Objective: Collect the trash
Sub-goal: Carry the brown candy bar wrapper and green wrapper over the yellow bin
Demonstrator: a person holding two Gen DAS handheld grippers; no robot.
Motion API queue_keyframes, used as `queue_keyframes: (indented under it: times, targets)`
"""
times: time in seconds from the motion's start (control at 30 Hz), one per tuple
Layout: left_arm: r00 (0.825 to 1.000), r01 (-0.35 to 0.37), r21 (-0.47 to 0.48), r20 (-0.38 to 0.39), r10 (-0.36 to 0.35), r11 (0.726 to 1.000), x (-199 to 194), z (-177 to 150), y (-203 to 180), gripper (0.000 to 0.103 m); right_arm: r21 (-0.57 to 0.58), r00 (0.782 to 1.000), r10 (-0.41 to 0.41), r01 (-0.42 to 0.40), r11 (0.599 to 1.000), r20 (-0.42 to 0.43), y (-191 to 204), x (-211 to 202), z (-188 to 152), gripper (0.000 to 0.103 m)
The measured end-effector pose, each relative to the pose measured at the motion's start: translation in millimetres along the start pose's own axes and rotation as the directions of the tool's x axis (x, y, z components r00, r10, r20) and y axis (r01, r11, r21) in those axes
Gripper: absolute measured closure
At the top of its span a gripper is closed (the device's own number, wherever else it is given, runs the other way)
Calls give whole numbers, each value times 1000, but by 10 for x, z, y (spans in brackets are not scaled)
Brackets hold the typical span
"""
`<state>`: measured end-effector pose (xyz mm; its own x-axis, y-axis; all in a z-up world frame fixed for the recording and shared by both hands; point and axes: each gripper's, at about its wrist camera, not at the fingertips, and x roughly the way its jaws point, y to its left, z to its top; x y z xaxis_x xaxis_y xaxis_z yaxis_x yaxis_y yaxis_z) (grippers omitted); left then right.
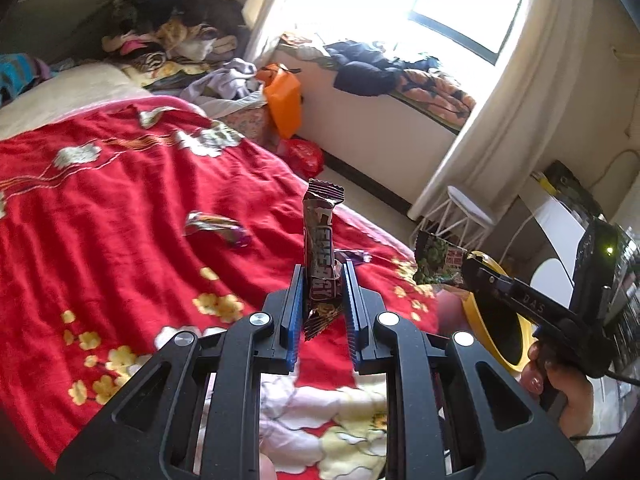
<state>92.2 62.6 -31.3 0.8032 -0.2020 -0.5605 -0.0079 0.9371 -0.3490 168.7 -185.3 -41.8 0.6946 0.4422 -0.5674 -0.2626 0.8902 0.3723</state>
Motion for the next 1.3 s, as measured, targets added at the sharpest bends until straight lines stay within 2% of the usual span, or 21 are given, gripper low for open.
queue_keyframes:
  times: [0.37, 0.77, 1.3]
  targets:
    - [998, 55, 59, -14, -55, 997, 90, 4, -355, 89, 73, 994, -92, 88, 993, 51, -466, -233, 58, 95]
    - [993, 111, 119, -40, -107, 987, 225, -25, -727, 89, 162, 979, -184, 167, 972, 92, -979, -460, 78, 95]
    - [981, 192, 223, -83, -177, 956, 398, -121, -1342, 89, 251, 939, -320, 282, 926, 124, -1518, -698, 42, 95]
